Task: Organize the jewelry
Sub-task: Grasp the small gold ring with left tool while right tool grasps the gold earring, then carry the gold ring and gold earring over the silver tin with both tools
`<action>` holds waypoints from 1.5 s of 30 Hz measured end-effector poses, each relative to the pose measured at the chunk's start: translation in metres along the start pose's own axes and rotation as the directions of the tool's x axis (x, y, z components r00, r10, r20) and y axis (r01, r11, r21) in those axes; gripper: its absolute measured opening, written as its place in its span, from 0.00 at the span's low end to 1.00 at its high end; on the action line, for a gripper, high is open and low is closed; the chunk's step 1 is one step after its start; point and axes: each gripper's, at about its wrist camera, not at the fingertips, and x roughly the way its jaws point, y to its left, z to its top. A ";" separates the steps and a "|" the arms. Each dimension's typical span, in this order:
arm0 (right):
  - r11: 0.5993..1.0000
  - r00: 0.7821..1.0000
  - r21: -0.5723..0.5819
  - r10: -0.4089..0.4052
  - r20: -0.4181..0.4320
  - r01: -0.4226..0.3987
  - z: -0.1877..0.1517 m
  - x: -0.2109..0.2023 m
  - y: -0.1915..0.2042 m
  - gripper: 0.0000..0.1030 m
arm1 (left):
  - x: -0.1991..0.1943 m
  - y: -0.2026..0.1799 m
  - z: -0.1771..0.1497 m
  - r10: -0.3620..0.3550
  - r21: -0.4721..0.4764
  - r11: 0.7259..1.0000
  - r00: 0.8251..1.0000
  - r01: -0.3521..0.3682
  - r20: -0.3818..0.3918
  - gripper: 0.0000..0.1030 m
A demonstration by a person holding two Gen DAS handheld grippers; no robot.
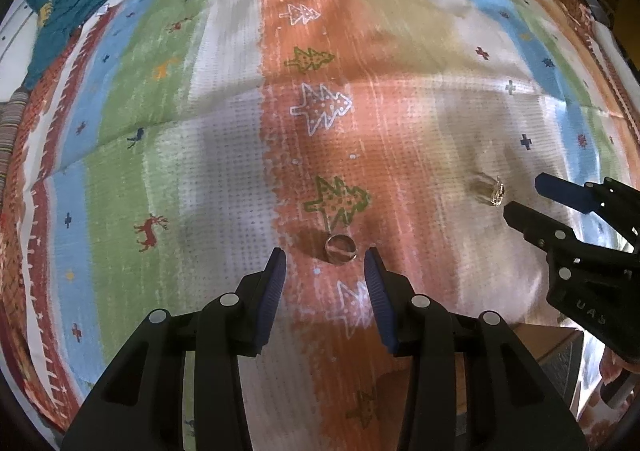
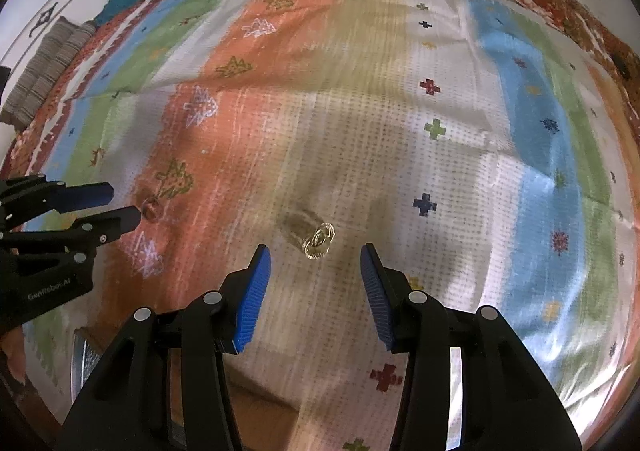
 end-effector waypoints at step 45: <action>0.999 0.998 0.005 -0.043 0.046 0.042 -0.007 -0.021 -0.001 0.16 | -0.030 -0.011 -0.001 -0.020 0.040 0.999 0.998 0.018 0.057 0.18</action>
